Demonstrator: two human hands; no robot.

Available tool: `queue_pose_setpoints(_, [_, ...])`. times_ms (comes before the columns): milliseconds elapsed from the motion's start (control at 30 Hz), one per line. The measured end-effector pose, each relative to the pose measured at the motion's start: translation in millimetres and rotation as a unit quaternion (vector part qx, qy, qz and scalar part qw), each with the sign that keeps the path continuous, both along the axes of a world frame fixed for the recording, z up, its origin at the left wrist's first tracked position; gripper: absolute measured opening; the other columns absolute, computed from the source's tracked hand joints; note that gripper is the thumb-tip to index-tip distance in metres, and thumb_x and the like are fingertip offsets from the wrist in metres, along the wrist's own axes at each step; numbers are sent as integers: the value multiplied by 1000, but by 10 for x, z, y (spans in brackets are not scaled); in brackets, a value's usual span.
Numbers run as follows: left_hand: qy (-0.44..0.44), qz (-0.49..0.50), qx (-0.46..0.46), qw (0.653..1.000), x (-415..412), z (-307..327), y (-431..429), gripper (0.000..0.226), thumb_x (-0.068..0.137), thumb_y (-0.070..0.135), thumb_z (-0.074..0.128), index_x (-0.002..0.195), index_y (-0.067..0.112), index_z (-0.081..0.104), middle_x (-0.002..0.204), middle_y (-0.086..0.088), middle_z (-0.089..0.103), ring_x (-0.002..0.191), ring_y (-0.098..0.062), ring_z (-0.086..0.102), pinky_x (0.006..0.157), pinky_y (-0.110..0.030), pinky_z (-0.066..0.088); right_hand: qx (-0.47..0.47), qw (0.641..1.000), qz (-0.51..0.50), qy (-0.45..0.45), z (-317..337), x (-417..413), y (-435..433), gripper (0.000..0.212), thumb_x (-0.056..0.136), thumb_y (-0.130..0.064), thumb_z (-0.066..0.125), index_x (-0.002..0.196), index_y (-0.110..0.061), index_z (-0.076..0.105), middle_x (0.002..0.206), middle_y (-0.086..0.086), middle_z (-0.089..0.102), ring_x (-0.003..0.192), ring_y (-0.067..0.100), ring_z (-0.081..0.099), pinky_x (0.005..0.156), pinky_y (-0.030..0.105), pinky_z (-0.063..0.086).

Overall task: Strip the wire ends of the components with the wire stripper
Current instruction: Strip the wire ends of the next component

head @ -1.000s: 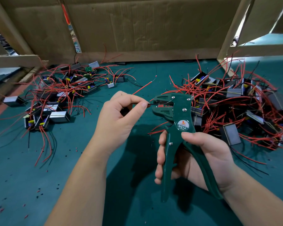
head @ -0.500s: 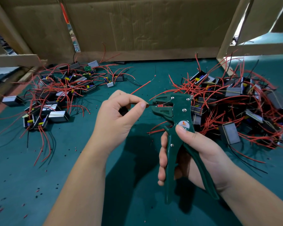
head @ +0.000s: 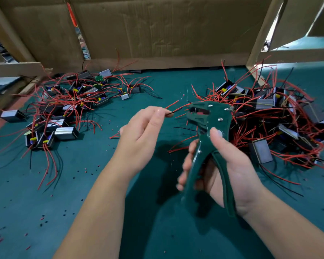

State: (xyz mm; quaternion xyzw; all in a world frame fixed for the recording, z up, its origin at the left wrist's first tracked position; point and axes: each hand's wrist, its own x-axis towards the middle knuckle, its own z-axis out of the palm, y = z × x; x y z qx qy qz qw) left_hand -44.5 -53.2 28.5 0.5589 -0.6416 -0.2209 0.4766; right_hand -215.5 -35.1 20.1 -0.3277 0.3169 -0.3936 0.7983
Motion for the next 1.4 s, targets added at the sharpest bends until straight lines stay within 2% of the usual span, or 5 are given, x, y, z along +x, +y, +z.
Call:
queue_pose_setpoints(100, [177,-1,11,984,-5,4,-57,38,90,53,25,111,36,53,69,18,50,66,1,45,71,-16,41,26,997,32,-63,19,-54,-44,54,71,-51,56,96,-6,70,83,21,65,63,37,64,65,49,57])
queue_pose_setpoints(367, [303,-122,37,944,-257,-39,23,31,83,7,38,105,29,38,77,7,56,66,-12,59,54,-27,49,26,984,119,-132,2,-28,-68,51,81,-57,46,103,-19,72,90,11,72,67,34,67,73,46,56])
queue_pose_setpoints(767, [76,116,13,990,133,-56,-102,44,67,22,48,108,39,51,113,11,47,109,-13,42,101,-34,32,-172,984,-39,-13,49,-80,-159,70,61,-57,79,117,-17,66,103,17,66,70,38,63,69,52,54])
queue_pose_setpoints(1100, [-186,422,275,844,697,-270,-167,59,82,37,59,138,37,41,157,-25,-1,145,-39,-5,115,-53,-3,-143,984,-106,2,96,-173,-189,103,48,-69,80,118,-4,43,111,26,66,66,37,66,64,49,55])
queue_pose_setpoints(1400, [-189,450,274,829,926,-297,-139,43,83,33,62,125,26,58,150,-11,26,132,-35,30,110,-46,13,-129,989,-64,2,32,-175,-146,105,50,-68,81,113,8,45,96,33,66,69,42,65,66,53,55])
